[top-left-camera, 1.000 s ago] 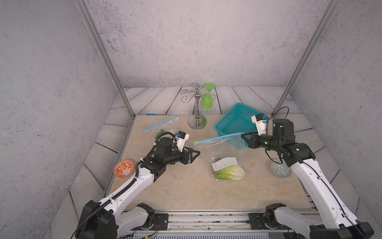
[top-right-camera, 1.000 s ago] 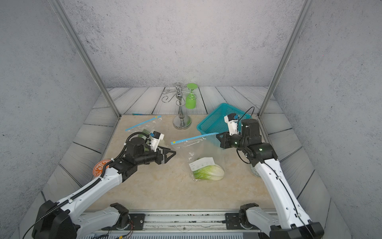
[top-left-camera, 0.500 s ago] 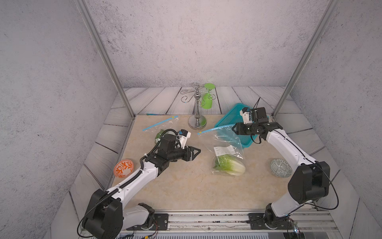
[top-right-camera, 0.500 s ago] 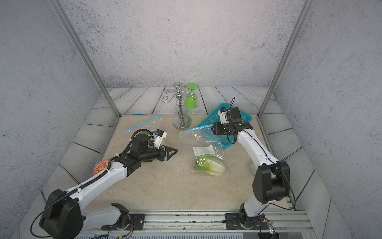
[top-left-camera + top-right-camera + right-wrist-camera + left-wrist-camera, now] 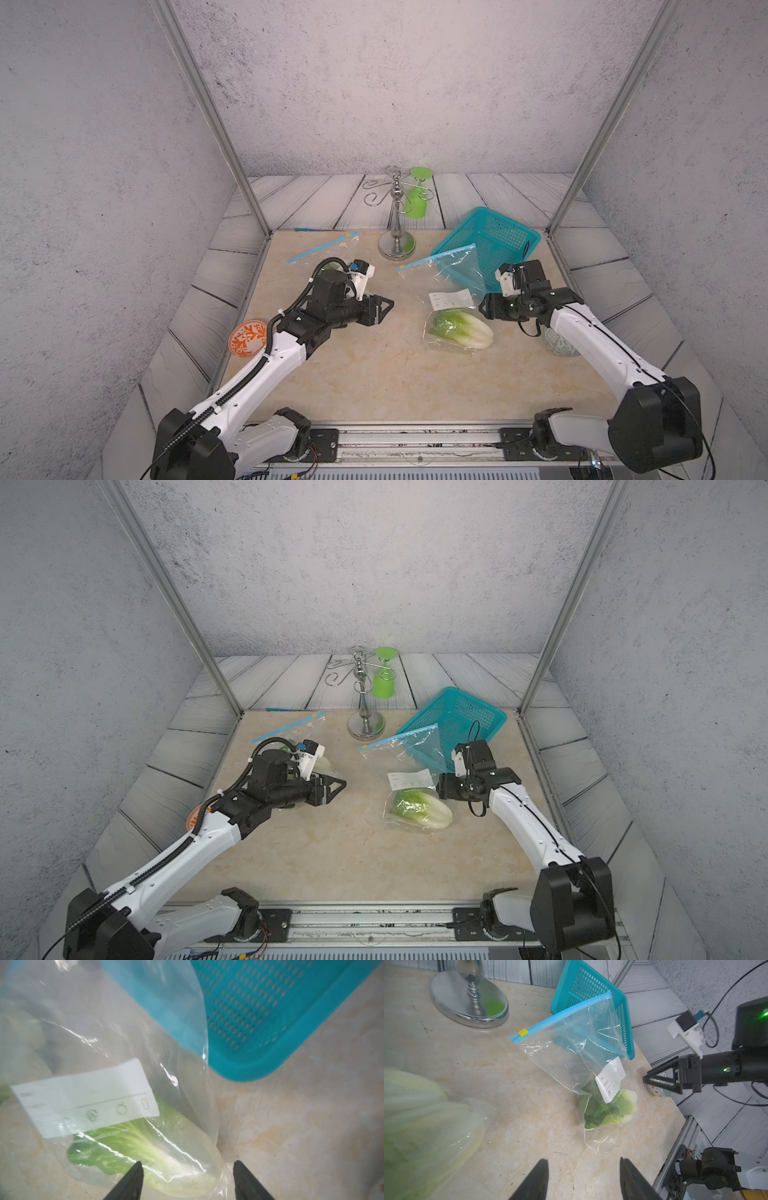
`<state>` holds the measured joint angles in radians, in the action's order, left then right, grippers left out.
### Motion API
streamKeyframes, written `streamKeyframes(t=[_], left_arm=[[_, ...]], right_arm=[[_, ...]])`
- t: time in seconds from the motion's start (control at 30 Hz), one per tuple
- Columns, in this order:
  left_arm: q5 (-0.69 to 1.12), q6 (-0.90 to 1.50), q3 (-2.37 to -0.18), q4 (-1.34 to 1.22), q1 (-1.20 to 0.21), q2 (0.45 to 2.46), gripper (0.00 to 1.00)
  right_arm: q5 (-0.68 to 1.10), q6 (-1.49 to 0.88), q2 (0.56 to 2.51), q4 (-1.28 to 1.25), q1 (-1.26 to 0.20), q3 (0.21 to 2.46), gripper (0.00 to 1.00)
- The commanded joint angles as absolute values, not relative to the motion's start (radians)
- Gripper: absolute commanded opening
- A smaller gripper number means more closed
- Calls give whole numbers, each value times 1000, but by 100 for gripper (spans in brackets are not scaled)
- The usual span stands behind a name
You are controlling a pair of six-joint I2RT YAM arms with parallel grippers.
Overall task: Put the chinese cabbages into a zipper bag and zip it
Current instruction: Move the zipper food storage bag to the center of the board, then reset both arms
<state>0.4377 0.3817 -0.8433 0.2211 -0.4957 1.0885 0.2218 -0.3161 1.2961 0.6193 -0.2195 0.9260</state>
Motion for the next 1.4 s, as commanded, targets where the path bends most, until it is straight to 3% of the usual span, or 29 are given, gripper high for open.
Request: streamKeyframes(t=[0.0, 0.17, 0.37, 0.57, 0.67, 0.77, 0.83, 0.93, 1.07, 1.2, 1.37], left_arm=[[364, 369, -856, 278, -491, 1036, 58], [235, 384, -836, 345, -491, 964, 57], [187, 416, -812, 377, -491, 902, 57], [145, 435, -782, 434, -491, 805, 56], [54, 408, -762, 438, -491, 735, 56], [-181, 297, -672, 335, -492, 658, 58], [-351, 197, -566, 152, -491, 630, 58], [-558, 111, -500, -55, -489, 699, 57], [-972, 84, -448, -268, -474, 866, 57], [-1049, 55, -378, -448, -397, 1037, 57], [-792, 76, -278, -658, -248, 1150, 59]], right_arm=[[327, -390, 1332, 513, -226, 866, 69], [343, -466, 1394, 398, -344, 810, 68], [417, -580, 1507, 300, -445, 892, 68], [280, -386, 1345, 536, -419, 1016, 73], [152, -299, 1195, 521, -397, 960, 78], [-39, -237, 975, 269, -349, 741, 88], [-215, -137, 878, 1, -339, 569, 88], [-497, -61, 914, -256, -314, 460, 89], [-552, -155, 994, -368, -184, 376, 89], [-531, -95, 1152, -545, -170, 347, 87], [-512, -38, 1323, -750, -169, 345, 88]])
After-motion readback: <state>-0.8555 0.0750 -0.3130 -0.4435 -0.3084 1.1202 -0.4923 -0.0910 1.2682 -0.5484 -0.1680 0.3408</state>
